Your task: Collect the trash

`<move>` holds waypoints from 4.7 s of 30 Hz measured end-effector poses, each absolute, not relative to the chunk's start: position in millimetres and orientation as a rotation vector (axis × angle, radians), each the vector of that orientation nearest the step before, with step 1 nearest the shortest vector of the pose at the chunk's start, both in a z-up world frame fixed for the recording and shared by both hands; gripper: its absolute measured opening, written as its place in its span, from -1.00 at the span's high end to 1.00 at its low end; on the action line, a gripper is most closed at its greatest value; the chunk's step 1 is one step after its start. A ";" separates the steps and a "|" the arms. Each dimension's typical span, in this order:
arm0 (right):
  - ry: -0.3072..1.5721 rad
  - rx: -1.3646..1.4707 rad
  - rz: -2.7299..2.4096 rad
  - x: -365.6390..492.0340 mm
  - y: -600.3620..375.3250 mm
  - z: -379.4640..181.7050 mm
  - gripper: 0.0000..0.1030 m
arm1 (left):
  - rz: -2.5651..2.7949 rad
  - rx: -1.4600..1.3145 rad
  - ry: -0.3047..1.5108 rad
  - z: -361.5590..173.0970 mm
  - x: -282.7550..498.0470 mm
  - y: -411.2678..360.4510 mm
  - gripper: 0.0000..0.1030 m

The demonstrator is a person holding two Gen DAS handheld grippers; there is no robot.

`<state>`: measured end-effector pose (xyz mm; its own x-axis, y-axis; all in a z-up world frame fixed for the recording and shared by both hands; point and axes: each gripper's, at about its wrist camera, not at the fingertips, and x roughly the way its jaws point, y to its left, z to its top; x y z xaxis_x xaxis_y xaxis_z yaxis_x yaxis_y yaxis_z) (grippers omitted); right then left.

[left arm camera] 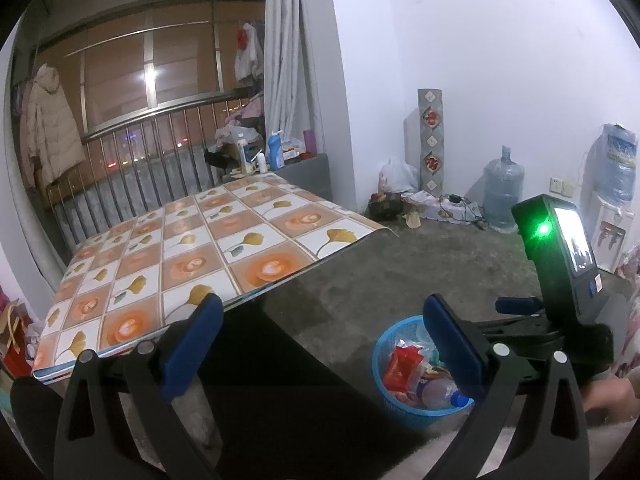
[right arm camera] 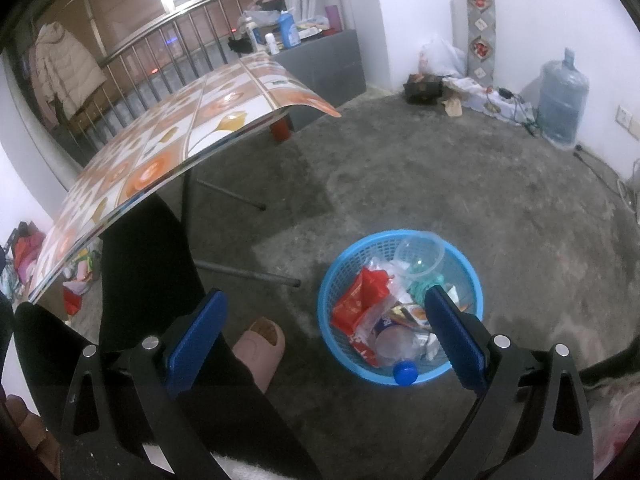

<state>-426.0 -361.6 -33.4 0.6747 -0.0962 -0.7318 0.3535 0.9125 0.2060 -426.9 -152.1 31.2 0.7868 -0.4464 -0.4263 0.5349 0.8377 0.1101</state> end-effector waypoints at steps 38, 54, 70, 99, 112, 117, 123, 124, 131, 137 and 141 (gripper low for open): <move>0.796 0.348 -0.257 -425.1 -361.1 -33.3 -0.84 | -0.505 0.145 0.477 26.3 -412.2 -136.2 -0.91; 0.805 0.363 -0.254 -425.9 -364.2 -36.6 -0.84 | -0.508 0.118 0.505 28.1 -405.6 -135.0 -0.91; 0.812 0.365 -0.247 -426.3 -366.6 -37.2 -0.84 | -0.514 0.106 0.494 28.4 -408.3 -133.7 -0.91; 0.828 0.363 -0.228 -425.2 -366.2 -35.8 -0.84 | -0.473 0.093 0.558 23.2 -399.2 -131.0 -0.91; 0.834 0.370 -0.229 -424.4 -369.9 -36.1 -0.84 | -0.454 0.098 0.552 24.0 -396.3 -129.2 -0.91; 0.834 0.366 -0.227 -424.5 -369.7 -36.0 -0.84 | -0.454 0.087 0.549 23.0 -395.8 -126.9 -0.91; 0.834 0.369 -0.228 -424.5 -369.8 -36.1 -0.84 | -0.474 0.079 0.528 23.8 -396.5 -125.5 -0.91; 0.835 0.370 -0.228 -424.6 -370.1 -36.0 -0.84 | -0.470 0.081 0.526 23.6 -396.3 -125.7 -0.91; 0.828 0.353 -0.222 -424.8 -369.3 -35.0 -0.84 | -0.456 0.096 0.556 18.3 -391.4 -128.0 -0.91; 0.834 0.361 -0.224 -424.5 -369.6 -35.7 -0.84 | -0.443 0.103 0.562 17.4 -392.2 -128.8 -0.91; 0.832 0.352 -0.222 -424.1 -369.4 -35.5 -0.84 | -0.439 0.094 0.562 17.7 -392.3 -127.2 -0.91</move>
